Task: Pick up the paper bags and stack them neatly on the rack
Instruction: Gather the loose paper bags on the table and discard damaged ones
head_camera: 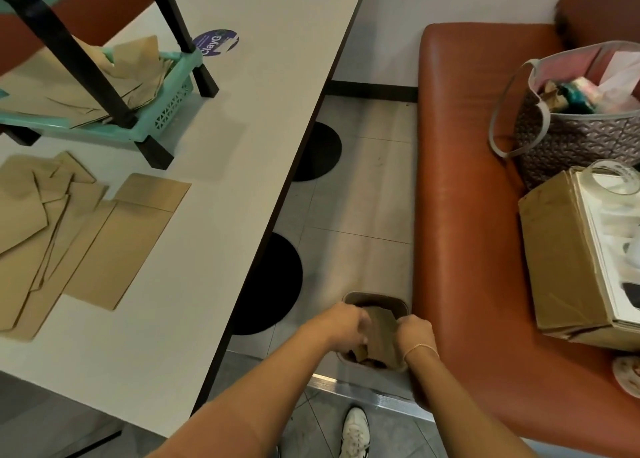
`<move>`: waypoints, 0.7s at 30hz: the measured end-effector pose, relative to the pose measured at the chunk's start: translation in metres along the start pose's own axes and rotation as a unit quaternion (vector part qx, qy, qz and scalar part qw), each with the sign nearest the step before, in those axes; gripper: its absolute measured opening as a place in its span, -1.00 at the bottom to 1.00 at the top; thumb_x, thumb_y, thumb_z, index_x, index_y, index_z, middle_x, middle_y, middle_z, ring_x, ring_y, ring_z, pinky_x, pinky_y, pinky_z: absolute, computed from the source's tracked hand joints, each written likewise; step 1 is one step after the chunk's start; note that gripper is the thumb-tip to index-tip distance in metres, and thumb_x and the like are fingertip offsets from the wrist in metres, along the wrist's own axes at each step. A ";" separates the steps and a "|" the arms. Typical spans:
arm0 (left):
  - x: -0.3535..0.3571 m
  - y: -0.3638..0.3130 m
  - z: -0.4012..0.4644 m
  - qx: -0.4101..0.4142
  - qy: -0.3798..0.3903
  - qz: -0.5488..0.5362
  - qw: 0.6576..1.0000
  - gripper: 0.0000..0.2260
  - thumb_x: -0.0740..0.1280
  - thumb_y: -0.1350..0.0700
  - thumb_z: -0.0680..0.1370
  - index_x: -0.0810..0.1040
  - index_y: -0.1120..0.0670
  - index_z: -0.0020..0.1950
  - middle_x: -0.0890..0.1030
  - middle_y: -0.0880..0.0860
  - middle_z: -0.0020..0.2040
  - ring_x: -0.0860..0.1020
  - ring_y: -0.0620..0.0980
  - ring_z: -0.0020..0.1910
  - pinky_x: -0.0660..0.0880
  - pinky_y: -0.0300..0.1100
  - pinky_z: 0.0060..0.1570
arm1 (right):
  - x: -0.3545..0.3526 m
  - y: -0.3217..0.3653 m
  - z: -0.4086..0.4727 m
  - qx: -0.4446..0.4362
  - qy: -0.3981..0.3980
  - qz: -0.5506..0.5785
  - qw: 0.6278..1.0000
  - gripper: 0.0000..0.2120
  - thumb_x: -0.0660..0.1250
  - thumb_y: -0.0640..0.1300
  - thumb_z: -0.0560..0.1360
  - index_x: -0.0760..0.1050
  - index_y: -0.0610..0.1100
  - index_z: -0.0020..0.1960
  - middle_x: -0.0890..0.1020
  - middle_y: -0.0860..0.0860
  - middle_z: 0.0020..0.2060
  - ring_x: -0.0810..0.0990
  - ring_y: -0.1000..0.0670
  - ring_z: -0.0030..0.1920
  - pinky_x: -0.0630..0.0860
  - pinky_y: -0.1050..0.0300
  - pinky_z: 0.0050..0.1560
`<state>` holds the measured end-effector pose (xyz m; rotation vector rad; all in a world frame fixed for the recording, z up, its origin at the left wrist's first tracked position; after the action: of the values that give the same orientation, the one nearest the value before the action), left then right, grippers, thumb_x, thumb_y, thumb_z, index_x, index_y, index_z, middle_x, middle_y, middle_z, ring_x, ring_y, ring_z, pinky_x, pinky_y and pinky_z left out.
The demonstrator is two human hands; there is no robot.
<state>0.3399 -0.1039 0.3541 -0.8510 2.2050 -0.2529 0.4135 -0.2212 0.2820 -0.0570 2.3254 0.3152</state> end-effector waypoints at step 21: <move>-0.028 0.034 -0.019 -0.071 -0.122 -0.094 0.986 -0.69 0.24 0.08 0.60 0.43 0.06 0.34 0.48 0.10 0.29 0.48 0.06 0.24 0.44 -0.14 0.18 | 0.019 -0.016 -0.015 0.009 0.030 0.005 1.000 -0.71 0.15 -0.27 0.50 0.57 -0.18 0.13 0.61 -0.13 0.06 0.59 -0.12 0.06 0.52 0.13 0.04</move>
<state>0.3237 -0.0611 0.3690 -1.1110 1.9342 -0.0770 0.3919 -0.2389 0.2751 -0.0479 2.3873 0.3020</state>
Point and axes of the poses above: each hand's wrist, its own z-axis towards the middle knuckle, its own x-axis out of the palm, y = z × x, the point moved 7 cm from there along z, towards the middle knuckle
